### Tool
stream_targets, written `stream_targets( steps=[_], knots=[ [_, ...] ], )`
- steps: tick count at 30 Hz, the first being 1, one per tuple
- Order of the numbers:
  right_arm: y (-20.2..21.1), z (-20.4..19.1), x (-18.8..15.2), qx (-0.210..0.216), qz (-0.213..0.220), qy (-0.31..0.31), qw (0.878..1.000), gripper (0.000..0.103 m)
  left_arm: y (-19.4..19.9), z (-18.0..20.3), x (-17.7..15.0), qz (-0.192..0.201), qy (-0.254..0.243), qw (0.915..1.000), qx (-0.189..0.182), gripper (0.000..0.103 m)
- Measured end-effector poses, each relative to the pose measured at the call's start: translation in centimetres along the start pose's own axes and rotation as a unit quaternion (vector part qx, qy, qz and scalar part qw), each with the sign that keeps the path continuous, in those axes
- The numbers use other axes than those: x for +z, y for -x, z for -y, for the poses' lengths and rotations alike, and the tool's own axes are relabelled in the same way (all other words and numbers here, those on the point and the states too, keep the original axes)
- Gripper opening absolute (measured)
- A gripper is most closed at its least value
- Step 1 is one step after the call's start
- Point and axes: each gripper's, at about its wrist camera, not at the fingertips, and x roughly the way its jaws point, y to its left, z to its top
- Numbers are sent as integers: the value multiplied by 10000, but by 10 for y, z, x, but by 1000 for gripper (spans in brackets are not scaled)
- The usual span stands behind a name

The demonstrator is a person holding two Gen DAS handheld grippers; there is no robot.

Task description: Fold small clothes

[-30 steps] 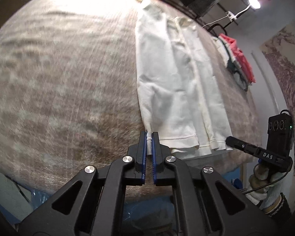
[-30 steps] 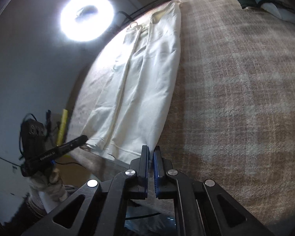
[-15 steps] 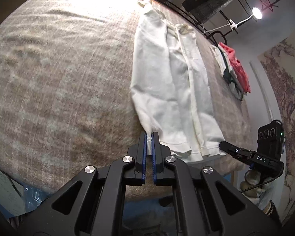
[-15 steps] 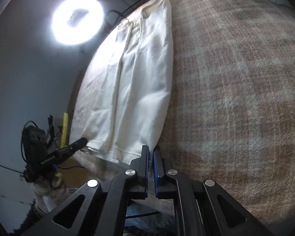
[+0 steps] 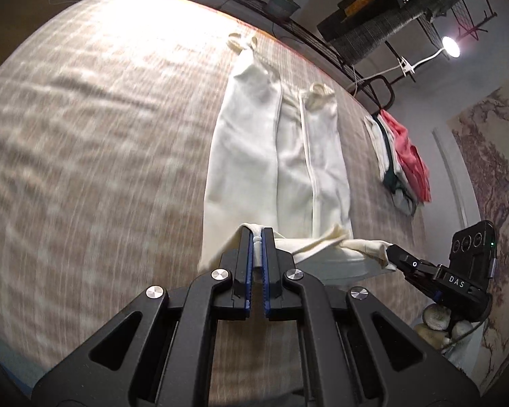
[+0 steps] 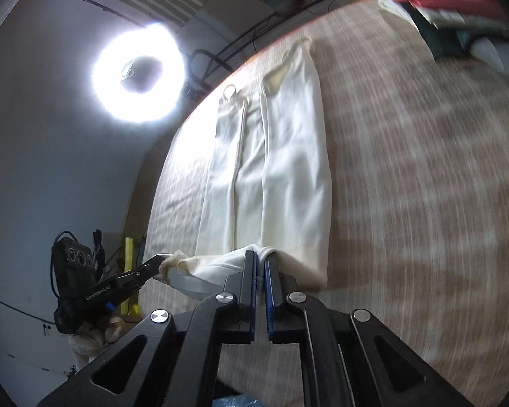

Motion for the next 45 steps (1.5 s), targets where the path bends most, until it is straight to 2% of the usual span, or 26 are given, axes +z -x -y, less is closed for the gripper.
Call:
stream_targets(
  steps=[6, 13, 16, 17, 19, 20, 21, 23, 25, 28, 32, 37, 39, 41, 45],
  knots=[
    [-13, 8, 36, -118, 48, -187, 9997, 1, -24, 0, 22, -25, 57, 9999, 93, 2],
    [-39, 24, 52, -181, -93, -564, 9982, 1, -43, -7, 36, -57, 222, 9996, 182, 2],
    [-44, 27, 57, -156, -109, -644, 9977, 2, -45, -10, 38, 17, 216, 9992, 347, 2],
    [-47, 26, 58, -174, -130, -629, 9978, 6, -43, -10, 39, 38, 197, 9991, 378, 3],
    [-49, 23, 58, -258, -202, -555, 9979, 7, -37, -11, 42, 113, 142, 9991, 380, 17],
    [-49, 21, 57, -284, -237, -483, 9981, 10, -33, -12, 43, 176, 127, 9992, 338, 20],
    [-50, 20, 58, -341, -237, -401, 9983, 13, -28, -11, 43, 256, 70, 9991, 320, 20],
    [-46, 16, 56, -538, -160, -166, 9983, 25, -21, -7, 42, 351, -129, 9988, 325, 20],
    [-39, 14, 52, -653, -88, -38, 9978, 25, -16, -1, 37, 384, -402, 9977, 379, 20],
    [-30, 7, 46, -609, -28, 236, 9979, 24, -19, 7, 27, 284, -724, 9960, 437, 20],
    [-38, -4, 37, -973, -88, 837, 9917, 24, -34, 12, 15, -44, -1012, 9935, 518, 20],
    [-52, 1, 33, -1227, -271, 944, 9876, 24, -46, 15, 7, -230, -1174, 9907, 646, 20],
    [-52, 3, 32, -1237, -278, 982, 9871, 18, -50, 15, 7, -257, -1242, 9894, 711, 20],
    [-53, 4, 30, -1206, -354, 1000, 9870, 5, -55, 13, 8, -286, -1258, 9887, 769, 20],
    [-58, 11, 21, -1407, -611, 995, 9831, 1, -62, 8, 13, -225, -1226, 9882, 894, 20]
  ],
)
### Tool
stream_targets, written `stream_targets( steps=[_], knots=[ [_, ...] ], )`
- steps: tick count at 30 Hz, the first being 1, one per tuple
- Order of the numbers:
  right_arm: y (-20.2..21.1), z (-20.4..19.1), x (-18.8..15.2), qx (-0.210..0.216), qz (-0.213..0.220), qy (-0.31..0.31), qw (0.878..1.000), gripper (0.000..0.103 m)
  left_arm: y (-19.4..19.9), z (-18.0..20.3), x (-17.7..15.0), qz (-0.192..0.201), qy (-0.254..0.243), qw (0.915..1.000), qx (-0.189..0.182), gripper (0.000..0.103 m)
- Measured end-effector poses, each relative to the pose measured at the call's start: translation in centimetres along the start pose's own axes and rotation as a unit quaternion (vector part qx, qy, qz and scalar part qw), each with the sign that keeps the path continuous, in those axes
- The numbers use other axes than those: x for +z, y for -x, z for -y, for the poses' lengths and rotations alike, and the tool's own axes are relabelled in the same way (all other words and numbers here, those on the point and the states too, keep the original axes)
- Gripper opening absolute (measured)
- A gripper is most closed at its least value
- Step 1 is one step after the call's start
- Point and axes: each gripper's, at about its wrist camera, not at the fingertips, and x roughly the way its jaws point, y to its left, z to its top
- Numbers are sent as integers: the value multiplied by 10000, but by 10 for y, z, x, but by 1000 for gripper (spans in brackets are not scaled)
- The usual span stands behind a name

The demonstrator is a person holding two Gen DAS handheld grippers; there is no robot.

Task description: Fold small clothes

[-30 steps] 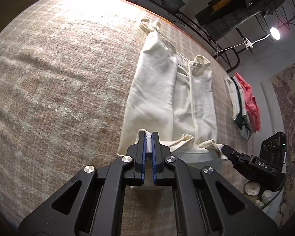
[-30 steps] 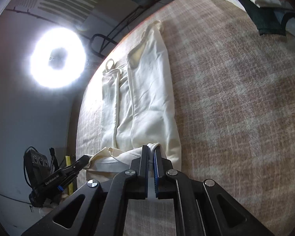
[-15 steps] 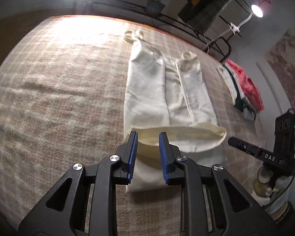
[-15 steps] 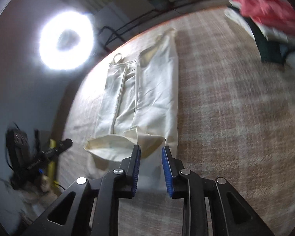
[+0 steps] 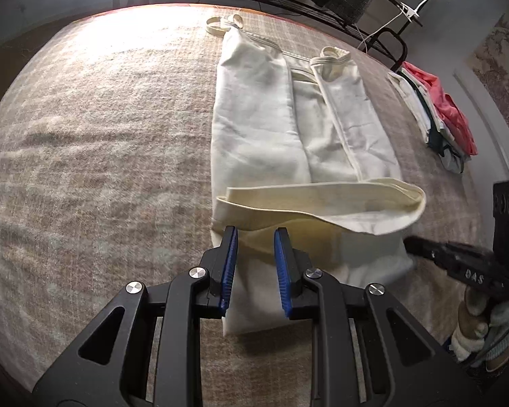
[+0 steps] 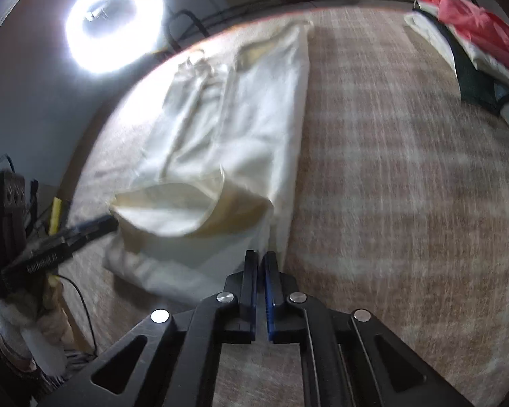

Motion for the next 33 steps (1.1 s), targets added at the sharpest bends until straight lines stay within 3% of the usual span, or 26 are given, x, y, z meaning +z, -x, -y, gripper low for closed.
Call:
stream_targets(
  steps=[4, 7, 9, 13, 17, 23, 28, 31, 33],
  knots=[
    [3, -5, -7, -119, -19, 218, 9997, 1, -1, -4, 5, 144, -2, 9999, 85, 20],
    [15, -20, -5, -363, 224, 622, 9972, 5, -1, -2, 7, 191, 14, 9998, 59, 20],
    [26, -32, -3, -177, 473, 907, 9946, 6, 1, 3, 6, 221, -60, 9997, 16, 20],
    [21, -52, 4, 236, 430, 1174, 9919, 6, -2, 20, 5, 264, -368, 9989, 91, 20],
    [4, -60, 14, 522, 404, 1022, 9926, 13, -8, 25, 7, 272, -462, 9984, 152, 20],
    [-13, -41, 34, -159, 475, 594, 9970, 14, -18, 23, 22, 357, -512, 9973, 385, 20],
    [-16, -20, 44, -317, 333, 140, 9988, 13, -10, 15, 49, 635, -395, 9964, 412, 20],
    [-10, -26, 51, -389, 473, 355, 9975, 33, -3, 5, 65, 755, -271, 9960, 388, 20],
    [-5, -28, 56, -273, 547, 433, 9972, 35, -1, -10, 78, 833, -112, 9958, 355, 23]
  ],
)
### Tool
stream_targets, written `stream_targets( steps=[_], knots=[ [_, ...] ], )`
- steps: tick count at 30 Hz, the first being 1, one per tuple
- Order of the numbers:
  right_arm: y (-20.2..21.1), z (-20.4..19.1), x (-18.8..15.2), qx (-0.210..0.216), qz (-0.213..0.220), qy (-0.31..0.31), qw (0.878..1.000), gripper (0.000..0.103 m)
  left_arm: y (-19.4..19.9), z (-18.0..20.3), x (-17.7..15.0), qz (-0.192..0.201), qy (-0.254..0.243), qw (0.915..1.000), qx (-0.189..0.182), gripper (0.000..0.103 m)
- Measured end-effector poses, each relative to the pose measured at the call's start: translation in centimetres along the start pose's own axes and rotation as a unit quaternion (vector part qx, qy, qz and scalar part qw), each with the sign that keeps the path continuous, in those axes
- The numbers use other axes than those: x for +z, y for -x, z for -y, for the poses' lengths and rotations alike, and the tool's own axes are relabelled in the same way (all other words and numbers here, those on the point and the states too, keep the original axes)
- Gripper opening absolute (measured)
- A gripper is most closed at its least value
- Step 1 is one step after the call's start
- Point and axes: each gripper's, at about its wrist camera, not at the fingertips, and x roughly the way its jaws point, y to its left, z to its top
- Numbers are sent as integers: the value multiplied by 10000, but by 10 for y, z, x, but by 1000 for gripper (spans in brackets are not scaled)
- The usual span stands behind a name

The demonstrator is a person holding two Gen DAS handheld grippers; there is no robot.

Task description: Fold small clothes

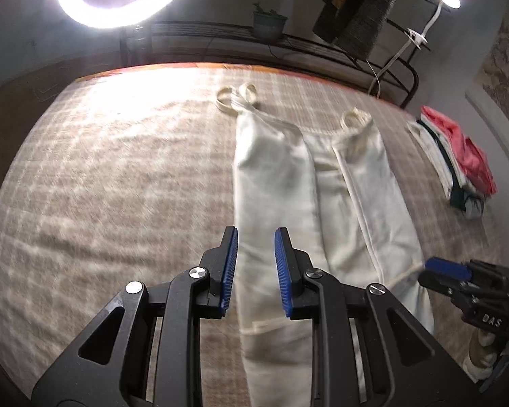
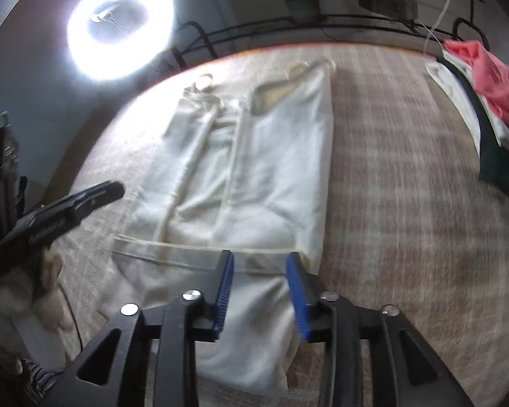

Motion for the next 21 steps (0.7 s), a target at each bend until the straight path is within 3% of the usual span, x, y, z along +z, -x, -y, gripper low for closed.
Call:
stream_targets(
  steps=[6, 7, 9, 10, 12, 15, 21],
  knots=[
    [3, 5, 29, -42, 211, 239, 9995, 36, -24, -49, 31, -147, 786, 9956, -478, 25],
    [1, 9, 37, -30, 222, 231, 9995, 36, -29, -52, 35, -202, 858, 9944, -580, 31],
    [-4, 16, 53, 65, 231, 212, 9995, 42, -40, -59, 42, -265, 980, 9919, -769, 37],
    [-8, 19, 59, 122, 236, 204, 9994, 50, -46, -60, 45, -262, 1026, 9907, -859, 37],
    [-15, 29, 74, 210, 290, 175, 9992, 54, -60, -57, 53, -339, 996, 9896, -981, 38],
    [-32, 46, 95, 447, 298, 54, 9985, 54, -80, -50, 61, -312, 810, 9923, -882, 38],
    [-66, 82, 127, 371, 363, -284, 9983, 43, -104, -33, 74, -55, 448, 9972, -603, 38]
  ],
)
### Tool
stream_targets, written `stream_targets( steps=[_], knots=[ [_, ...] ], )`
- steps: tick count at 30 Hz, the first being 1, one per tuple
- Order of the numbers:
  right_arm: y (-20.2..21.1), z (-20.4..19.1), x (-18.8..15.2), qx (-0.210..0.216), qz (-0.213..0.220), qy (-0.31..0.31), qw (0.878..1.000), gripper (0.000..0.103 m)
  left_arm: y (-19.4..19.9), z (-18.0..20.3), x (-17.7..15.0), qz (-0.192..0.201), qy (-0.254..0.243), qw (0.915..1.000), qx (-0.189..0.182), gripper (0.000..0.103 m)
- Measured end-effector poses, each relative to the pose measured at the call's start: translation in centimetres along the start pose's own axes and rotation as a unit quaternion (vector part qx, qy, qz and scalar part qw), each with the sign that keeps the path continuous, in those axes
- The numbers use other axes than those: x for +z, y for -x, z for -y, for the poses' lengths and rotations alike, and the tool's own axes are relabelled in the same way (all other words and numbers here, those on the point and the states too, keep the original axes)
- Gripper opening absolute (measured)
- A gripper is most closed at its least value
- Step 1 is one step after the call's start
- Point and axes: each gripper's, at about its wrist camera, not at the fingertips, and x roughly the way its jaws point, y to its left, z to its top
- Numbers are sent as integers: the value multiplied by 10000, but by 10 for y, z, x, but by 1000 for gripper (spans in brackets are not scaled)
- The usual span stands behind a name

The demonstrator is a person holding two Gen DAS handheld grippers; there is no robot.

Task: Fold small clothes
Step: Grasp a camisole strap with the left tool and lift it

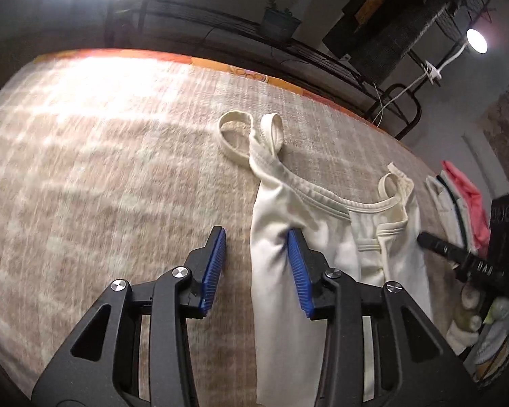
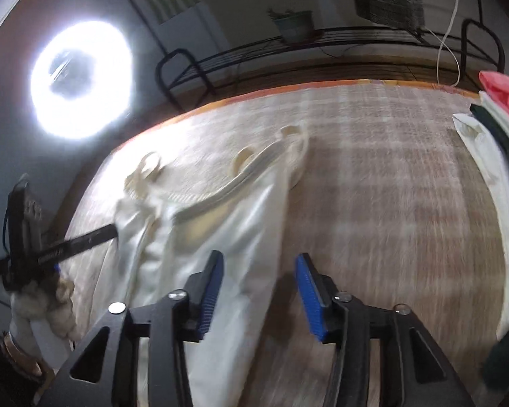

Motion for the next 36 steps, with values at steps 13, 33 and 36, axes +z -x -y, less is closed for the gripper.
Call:
stream_targets(
  steps=[13, 33, 36],
  knots=[
    [-11, 12, 40, 258, 162, 233, 9993, 38, -18, 4, 33, 79, 416, 9990, -140, 38],
    [-18, 14, 48, 608, 462, -185, 9969, 1, -13, 24, 46, 247, 452, 9980, -360, 1],
    [-1, 7, 48, 655, 592, -116, 9960, 1, 7, 31, 43, 361, 383, 9978, -404, 1]
  ],
)
